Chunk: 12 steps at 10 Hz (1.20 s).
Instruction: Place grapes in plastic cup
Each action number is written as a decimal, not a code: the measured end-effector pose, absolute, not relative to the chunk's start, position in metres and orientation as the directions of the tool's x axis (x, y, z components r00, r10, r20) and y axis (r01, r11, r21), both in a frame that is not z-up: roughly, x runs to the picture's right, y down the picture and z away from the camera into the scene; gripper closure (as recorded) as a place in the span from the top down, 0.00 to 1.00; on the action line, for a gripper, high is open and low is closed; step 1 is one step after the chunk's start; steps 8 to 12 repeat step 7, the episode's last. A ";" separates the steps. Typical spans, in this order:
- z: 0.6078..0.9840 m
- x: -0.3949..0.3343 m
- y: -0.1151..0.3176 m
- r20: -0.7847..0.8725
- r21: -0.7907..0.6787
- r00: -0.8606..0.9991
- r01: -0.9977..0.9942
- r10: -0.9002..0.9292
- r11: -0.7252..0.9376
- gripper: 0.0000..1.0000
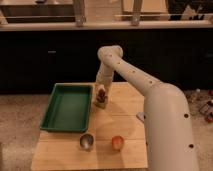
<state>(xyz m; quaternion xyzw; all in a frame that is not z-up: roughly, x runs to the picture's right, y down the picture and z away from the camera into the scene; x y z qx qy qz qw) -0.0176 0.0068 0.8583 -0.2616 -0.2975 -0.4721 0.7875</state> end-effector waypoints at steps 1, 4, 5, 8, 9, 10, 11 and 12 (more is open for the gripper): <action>0.858 -0.018 0.006 0.714 -0.129 0.376 0.900 -0.590 0.417 0.80; 0.857 -0.015 0.004 0.711 -0.130 0.381 0.898 -0.592 0.421 0.80; 0.858 -0.014 0.002 0.710 -0.136 0.392 0.892 -0.585 0.432 0.80; 0.859 -0.009 -0.001 0.713 -0.145 0.410 0.880 -0.568 0.453 0.80; 0.859 -0.009 -0.001 0.713 -0.145 0.410 0.880 -0.568 0.453 0.80; 0.859 -0.009 -0.001 0.713 -0.145 0.410 0.880 -0.568 0.453 0.80; 0.859 -0.009 -0.001 0.713 -0.145 0.410 0.880 -0.568 0.453 0.80; 0.859 -0.009 -0.001 0.713 -0.145 0.410 0.880 -0.568 0.453 0.80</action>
